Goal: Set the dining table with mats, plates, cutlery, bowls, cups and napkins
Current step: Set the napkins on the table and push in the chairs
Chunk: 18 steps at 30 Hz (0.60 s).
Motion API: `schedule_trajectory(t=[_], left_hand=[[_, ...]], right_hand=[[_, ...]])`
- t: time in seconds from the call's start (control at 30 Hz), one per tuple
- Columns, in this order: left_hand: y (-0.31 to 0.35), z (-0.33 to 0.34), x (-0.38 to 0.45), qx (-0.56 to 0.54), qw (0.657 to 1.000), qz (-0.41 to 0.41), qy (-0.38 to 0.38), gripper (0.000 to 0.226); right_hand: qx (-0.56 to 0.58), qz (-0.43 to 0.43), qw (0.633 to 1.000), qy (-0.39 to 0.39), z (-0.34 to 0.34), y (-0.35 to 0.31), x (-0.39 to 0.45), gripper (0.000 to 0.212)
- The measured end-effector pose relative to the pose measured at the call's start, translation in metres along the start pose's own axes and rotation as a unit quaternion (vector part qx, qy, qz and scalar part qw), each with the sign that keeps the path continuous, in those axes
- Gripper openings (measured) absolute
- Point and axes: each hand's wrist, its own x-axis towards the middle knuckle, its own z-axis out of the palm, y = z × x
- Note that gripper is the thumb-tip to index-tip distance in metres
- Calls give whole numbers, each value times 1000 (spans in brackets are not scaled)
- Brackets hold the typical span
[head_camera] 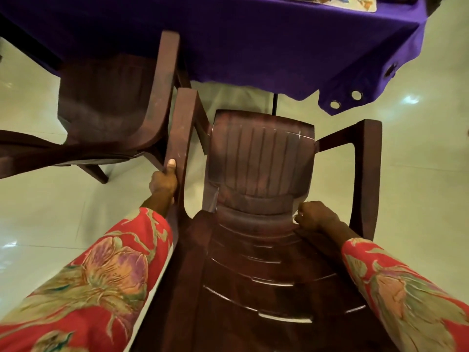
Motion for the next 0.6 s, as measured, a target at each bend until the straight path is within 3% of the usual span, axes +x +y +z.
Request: schedule_trajectory(t=[0.27,0.4,0.5,0.6], left_hand=[[0,8,-21,102,994,2,33,64],[-15,28,-74,223,973,-6,52,68],[-28,32,-90,306,951,-3,49,36],[-33,32,-95,382,924,-37,-10,64]], right_hand=[[44,67,996,-26,24,15,-4,46],[27,115,992,-32,39,20,-29,55],[-38,140,989,5,52,26,-45,51],[-78,177,981,15,55,26,-53,51]])
